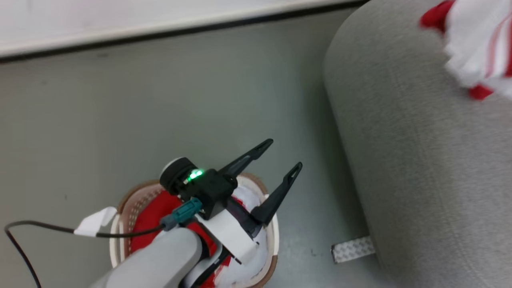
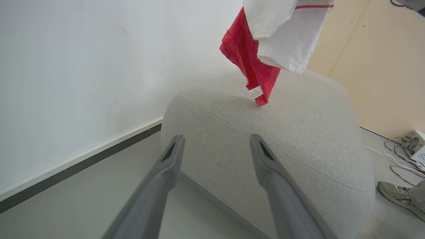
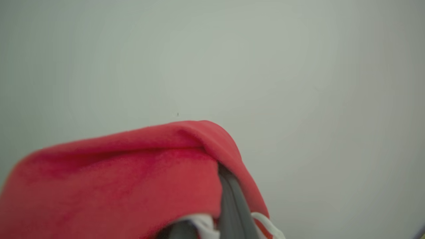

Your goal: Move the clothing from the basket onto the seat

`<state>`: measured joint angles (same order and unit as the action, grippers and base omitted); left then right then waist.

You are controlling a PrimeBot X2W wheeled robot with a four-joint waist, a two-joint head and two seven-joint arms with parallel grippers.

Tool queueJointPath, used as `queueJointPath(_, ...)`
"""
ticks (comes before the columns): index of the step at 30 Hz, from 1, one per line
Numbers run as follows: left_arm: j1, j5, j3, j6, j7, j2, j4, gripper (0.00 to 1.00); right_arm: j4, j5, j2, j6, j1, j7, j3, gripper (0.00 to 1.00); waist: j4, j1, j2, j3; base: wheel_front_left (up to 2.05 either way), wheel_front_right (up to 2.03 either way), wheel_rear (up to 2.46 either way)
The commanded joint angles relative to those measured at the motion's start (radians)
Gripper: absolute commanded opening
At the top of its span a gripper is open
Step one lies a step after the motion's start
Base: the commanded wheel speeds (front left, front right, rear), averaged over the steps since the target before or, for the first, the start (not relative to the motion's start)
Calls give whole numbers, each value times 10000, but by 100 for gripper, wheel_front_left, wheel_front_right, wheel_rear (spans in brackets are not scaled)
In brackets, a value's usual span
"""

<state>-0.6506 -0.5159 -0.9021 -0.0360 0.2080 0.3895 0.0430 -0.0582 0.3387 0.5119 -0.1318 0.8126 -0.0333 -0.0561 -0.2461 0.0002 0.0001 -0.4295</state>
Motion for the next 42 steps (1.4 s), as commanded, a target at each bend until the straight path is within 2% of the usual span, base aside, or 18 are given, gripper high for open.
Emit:
queueJointPath(1, -149, 111, 51, 10, -36, 99, -66, 100, -185, 102, 233, 22, 298, -6, 108, 0, 521, -2, -1, -724, 0, 0, 0)
queueJointPath(6, -418, 190, 116, 34, -145, 263, -262, 100, -1277, 291, 1200, 23, 1021, -132, 413, 0, 865, -2, -1, -1538, 0, 0, 0)
queueJointPath(10, -608, 210, 168, -3, -152, 274, -367, 100, -2609, 223, 1784, 23, 974, -15, 622, 0, 1123, -2, -1, -2007, 0, 0, 0)
queueJointPath(14, -767, 283, 184, 13, -132, 273, -353, 100, -4012, 229, 1987, 22, 856, 239, 542, 0, 1250, -2, -1, -2364, 0, 0, 0)
queueJointPath(17, -897, 302, 192, 39, -91, 227, -309, 100, -4922, 99, 1908, 22, 883, 427, 386, 0, 1309, -2, -1, -2565, 0, 0, 0)
queueJointPath(20, -1000, 327, 178, 47, -61, 165, -262, 100, -5653, -326, 2075, 23, 737, 809, -125, 0, 1394, -2, -1, -2732, 0, 0, 0)
queueJointPath(24, -1087, 293, 218, 16, -33, 136, -181, 100, -6249, -234, 2147, 23, 843, 1491, -531, 0, 1451, -2, -1, -2844, 0, 0, 0)
queueJointPath(25, -1085, 271, 228, 12, -9, 138, -154, 100, -6373, -189, 2150, 23, 847, 1646, -603, 7, 1443, -2, -1, -2849, 0, 0, 0)
queueJointPath(26, -1072, 254, 237, 10, 14, 143, -131, 100, -6408, -143, 2155, 23, 874, 1714, -678, 19, 1430, -2, -1, -2848, 0, 0, 0)
queueJointPath(27, -1047, 239, 239, 6, 42, 151, -97, 100, -6427, -113, 2175, 23, 935, 1712, -711, 39, 1414, -2, -1, -2827, 0, 0, 0)
queueJointPath(28, -1001, 217, 240, 6, 58, 172, -60, 100, -6437, -81, 2180, 23, 978, 1685, -754, 49, 1391, -2, -1, -2781, 0, 0, 0)
queueJointPath(29, -947, 186, 241, 6, 63, 186, -30, 100, -6450, -53, 2182, 23, 994, 1683, -809, 100, 1366, -2, -1, -2722, 0, 0, 0)
queueJointPath(36, -550, -9, 296, -75, 260, 183, 260, 100, -6409, 81, 2086, 23, 569, 1628, -1484, 100, 1174, -2, -1, -1706, 0, 0, 0)
queueJointPath(42, 64, -335, 444, -287, 389, 183, 493, 100, -5991, 740, 2627, 23, -54, 1813, -2594, 100, 1067, -2, -1, -252, 0, 0, 0)
